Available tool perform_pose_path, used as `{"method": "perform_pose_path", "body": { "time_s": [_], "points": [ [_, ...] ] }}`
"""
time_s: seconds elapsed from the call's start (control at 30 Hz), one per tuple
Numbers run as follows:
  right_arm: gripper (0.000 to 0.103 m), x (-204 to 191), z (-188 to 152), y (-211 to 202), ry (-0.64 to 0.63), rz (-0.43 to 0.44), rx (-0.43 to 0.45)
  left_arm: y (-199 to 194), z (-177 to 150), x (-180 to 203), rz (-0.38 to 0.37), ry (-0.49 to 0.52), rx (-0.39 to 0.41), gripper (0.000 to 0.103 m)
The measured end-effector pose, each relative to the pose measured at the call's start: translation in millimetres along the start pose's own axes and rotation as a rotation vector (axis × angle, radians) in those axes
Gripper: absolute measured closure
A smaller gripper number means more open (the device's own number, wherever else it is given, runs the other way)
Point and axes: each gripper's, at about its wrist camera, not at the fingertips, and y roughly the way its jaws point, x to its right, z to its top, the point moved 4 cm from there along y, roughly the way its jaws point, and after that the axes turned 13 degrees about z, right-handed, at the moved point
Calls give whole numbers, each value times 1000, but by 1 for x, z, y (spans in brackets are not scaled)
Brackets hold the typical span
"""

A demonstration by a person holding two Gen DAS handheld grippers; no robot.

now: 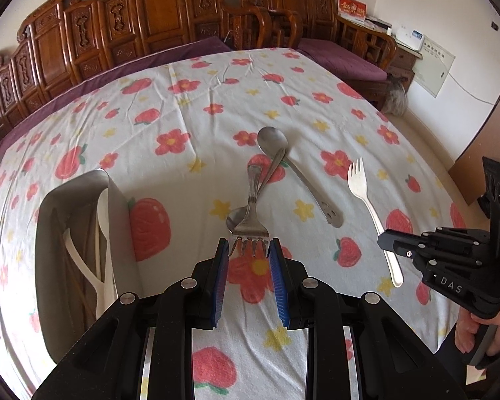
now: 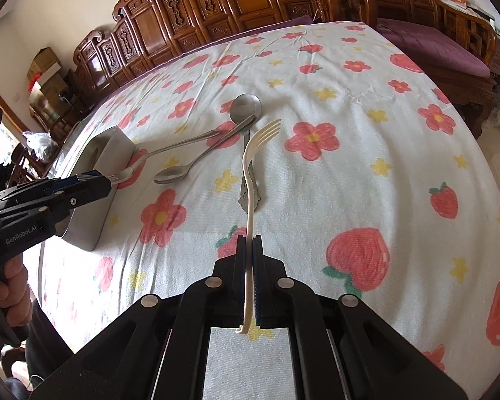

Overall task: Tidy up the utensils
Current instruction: 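Lift the metal fork toward the tray with the left tool while the right holds its fork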

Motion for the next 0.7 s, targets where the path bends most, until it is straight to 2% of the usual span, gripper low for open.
{"method": "perform_pose_path", "body": {
  "time_s": [0.2, 0.47, 0.6, 0.7],
  "points": [
    [98, -4, -1, 3, -11, 2, -8, -15, 9, -3, 9, -3, 59, 80],
    [98, -13, -2, 8, -28, 5, -20, -26, 19, -16, 12, -23, 93, 80],
    [98, -18, -2, 14, -33, 9, -28, -24, 21, -24, 20, -31, 91, 80],
    [98, -22, -4, 17, -43, 11, -38, -15, 13, -25, 26, -27, 53, 80]
  ]
}}
